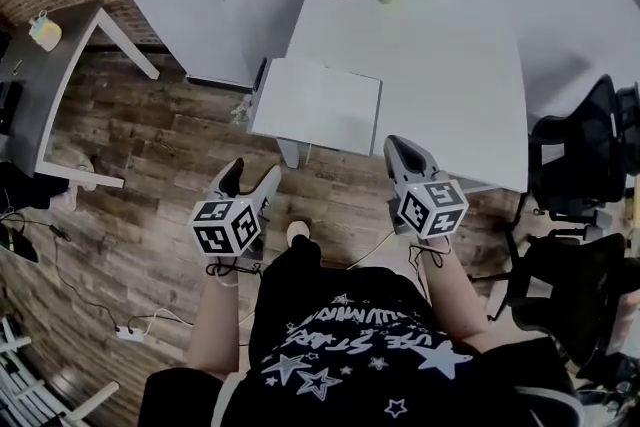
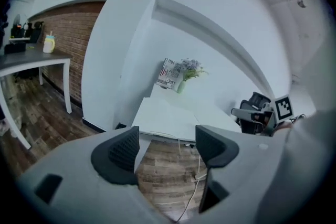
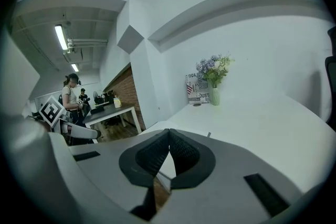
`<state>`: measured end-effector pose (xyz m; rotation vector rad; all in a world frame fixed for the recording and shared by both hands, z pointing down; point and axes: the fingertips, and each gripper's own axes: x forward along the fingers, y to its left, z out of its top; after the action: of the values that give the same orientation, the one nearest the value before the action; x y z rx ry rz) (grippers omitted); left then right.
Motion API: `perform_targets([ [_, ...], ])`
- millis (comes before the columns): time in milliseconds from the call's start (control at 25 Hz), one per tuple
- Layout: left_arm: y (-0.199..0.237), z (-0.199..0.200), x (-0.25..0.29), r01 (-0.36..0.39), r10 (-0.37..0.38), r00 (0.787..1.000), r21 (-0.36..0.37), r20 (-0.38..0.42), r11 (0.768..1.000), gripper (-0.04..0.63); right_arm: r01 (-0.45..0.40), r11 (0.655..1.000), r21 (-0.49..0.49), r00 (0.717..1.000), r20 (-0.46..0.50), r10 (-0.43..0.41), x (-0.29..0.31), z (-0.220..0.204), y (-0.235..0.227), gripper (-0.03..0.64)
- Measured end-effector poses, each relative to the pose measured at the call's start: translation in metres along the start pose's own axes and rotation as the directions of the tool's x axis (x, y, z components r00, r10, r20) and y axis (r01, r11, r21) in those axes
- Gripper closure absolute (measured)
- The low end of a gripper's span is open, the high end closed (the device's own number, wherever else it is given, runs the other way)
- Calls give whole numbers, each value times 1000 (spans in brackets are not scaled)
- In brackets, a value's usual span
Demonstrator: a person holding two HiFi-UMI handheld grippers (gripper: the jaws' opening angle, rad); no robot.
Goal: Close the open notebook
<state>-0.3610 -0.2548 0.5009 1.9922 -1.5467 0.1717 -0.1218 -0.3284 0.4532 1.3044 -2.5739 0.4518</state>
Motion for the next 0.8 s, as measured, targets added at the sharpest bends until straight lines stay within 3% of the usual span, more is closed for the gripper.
perform_targets([
  [360,48,8,59,99,-106,987,-64,-124,993,256,100,995,-1,994,-34,-100,30,4,-5,614],
  [520,68,0,83,105,-123,975,-103,-185,989,293,133,991,6,990,-52,-132,40,1,-9,614],
  [800,99,-10,109,110,-158,958,-205,-238,973,295,178,984,26,981,-78,-176,56,-4,-22,614],
])
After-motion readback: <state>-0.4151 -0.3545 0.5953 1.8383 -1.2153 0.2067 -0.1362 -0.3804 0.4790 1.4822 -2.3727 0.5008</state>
